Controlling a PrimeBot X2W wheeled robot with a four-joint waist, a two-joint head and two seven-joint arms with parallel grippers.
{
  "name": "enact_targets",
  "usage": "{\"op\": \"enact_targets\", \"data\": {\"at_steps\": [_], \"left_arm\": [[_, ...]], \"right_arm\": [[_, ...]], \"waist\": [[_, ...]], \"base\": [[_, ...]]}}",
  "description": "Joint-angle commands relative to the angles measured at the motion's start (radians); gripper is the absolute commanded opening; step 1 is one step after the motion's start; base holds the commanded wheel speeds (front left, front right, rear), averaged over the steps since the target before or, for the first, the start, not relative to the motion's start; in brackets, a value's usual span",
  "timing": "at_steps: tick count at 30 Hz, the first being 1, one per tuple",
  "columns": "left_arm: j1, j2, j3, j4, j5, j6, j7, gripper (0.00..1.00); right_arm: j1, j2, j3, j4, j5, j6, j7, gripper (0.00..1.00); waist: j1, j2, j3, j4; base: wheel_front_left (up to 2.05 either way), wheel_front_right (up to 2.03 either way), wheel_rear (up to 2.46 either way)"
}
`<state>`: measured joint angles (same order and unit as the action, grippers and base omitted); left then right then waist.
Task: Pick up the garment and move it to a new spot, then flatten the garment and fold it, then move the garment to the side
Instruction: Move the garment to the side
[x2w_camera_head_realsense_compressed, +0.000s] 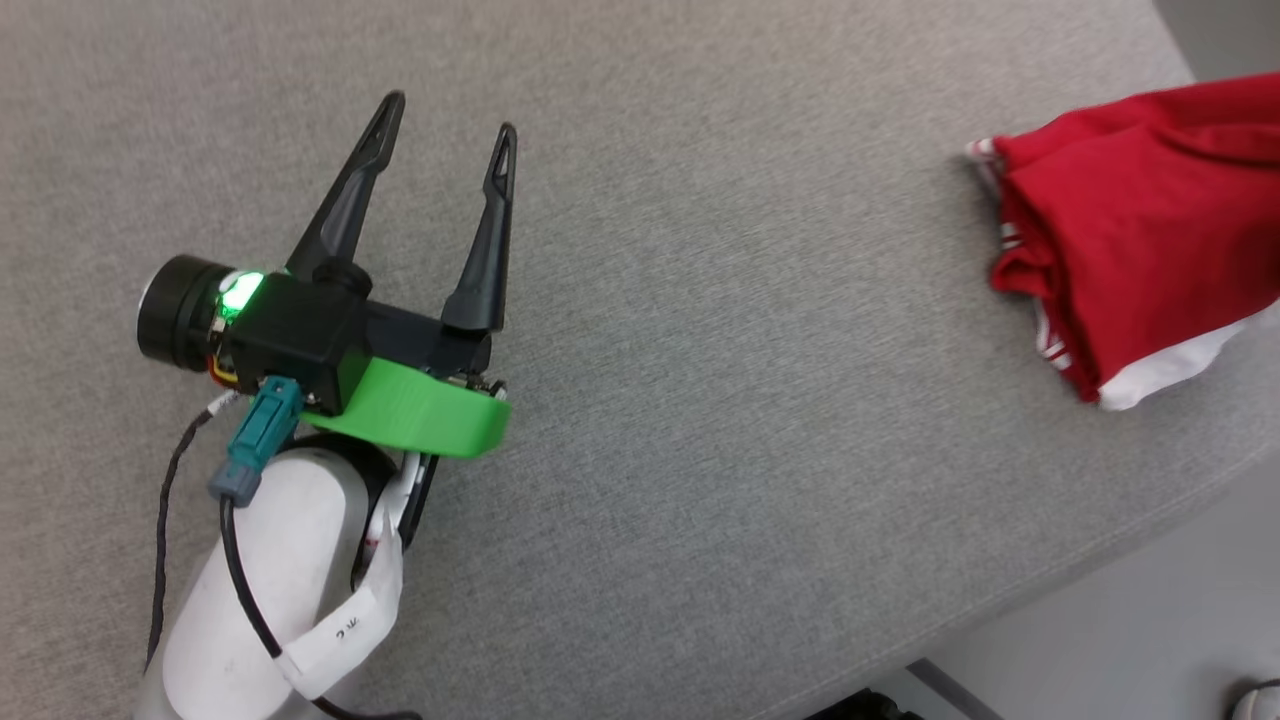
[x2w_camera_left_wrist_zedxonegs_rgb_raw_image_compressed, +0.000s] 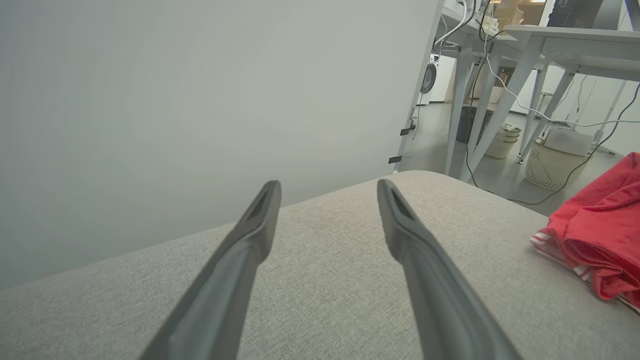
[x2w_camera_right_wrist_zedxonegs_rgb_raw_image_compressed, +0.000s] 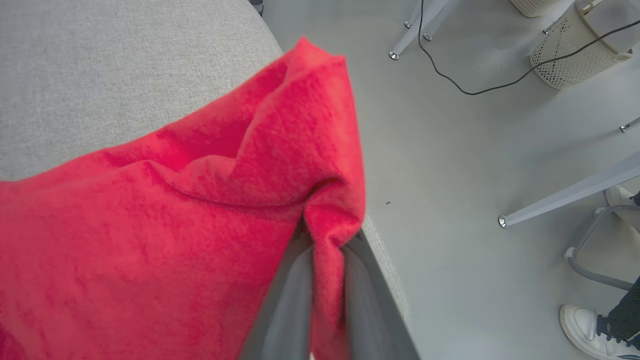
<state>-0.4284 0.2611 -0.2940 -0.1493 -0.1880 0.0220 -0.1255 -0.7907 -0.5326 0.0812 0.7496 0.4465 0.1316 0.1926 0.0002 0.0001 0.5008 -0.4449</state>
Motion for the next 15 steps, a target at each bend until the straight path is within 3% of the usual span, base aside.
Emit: {"op": "enact_targets", "data": {"at_steps": [1, 13, 14, 15], "left_arm": [[-0.027, 0.007, -0.006, -0.012, 0.013, -0.005, 0.006, 1.0], [-0.107, 0.009, -0.037, -0.054, 0.032, -0.017, 0.033, 1.0], [-0.11, 0.008, -0.04, -0.052, 0.032, -0.017, 0.033, 1.0], [-0.111, 0.008, -0.042, -0.05, 0.032, -0.018, 0.032, 1.0]], "right_arm": [[-0.033, -0.011, -0.016, 0.027, -0.014, -0.001, -0.022, 0.0], [-0.156, -0.033, -0.093, 0.274, -0.066, -0.001, -0.143, 0.0], [-0.162, -0.033, -0.101, 0.303, -0.075, -0.001, -0.151, 0.07], [-0.167, -0.032, -0.105, 0.323, -0.086, -0.001, -0.161, 0.22]], "waist": [[-0.0002, -0.0001, 0.11, 0.032], [-0.0002, -0.0001, 0.202, 0.069], [-0.0002, -0.0001, 0.203, 0.072], [-0.0002, -0.0001, 0.203, 0.074]], "base": [[0.0, 0.0, 0.0], [0.0, 0.0, 0.0], [0.0, 0.0, 0.0], [0.0, 0.0, 0.0]]}}
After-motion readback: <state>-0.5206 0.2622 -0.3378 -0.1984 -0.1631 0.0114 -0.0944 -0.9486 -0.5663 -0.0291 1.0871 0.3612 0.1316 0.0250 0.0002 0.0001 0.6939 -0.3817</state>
